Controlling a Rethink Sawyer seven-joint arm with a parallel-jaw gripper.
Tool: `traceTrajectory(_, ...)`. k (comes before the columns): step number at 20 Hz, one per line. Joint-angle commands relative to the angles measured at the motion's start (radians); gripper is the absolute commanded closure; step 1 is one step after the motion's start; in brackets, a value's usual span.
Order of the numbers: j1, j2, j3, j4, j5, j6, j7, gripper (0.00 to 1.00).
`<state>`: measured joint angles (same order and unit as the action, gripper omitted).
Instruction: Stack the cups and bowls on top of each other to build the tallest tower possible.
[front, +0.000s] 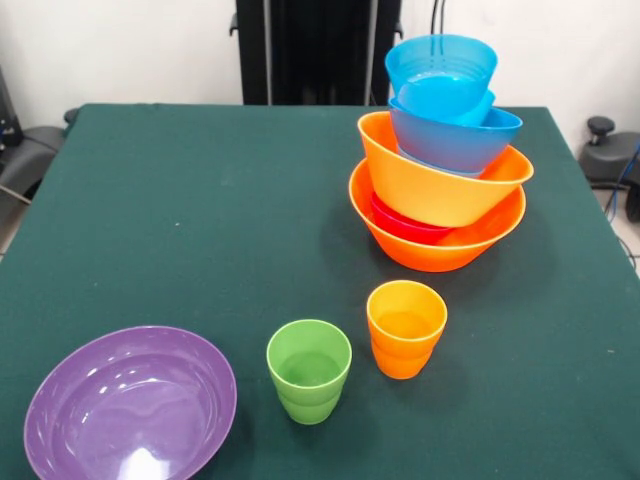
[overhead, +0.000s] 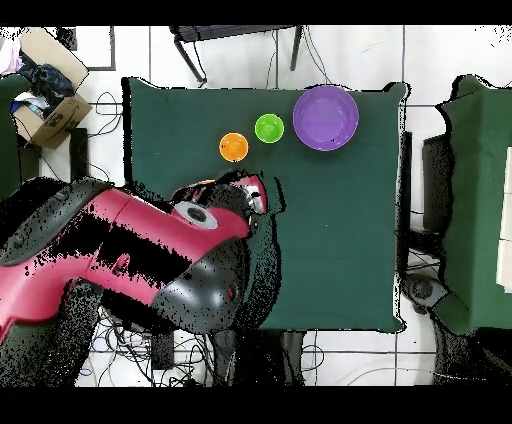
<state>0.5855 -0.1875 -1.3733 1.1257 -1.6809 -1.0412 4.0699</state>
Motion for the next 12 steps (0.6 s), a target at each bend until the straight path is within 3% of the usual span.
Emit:
traceTrajectory(1, -0.052, -0.037, 0.064, -0.06, -0.124, -0.265, 0.003, 1.0)
traceTrajectory(5, -0.159, -0.073, 0.141, -0.138, -0.146, -0.303, -0.156, 1.0)
traceTrajectory(7, -0.195, -0.054, 0.15, -0.172, -0.166, -0.305, -0.19, 1.0)
traceTrajectory(8, -0.253, -0.027, 0.171, -0.242, -0.191, -0.319, -0.241, 1.0)
traceTrajectory(12, -0.311, 0.025, 0.171, -0.316, -0.227, -0.335, -0.26, 1.0)
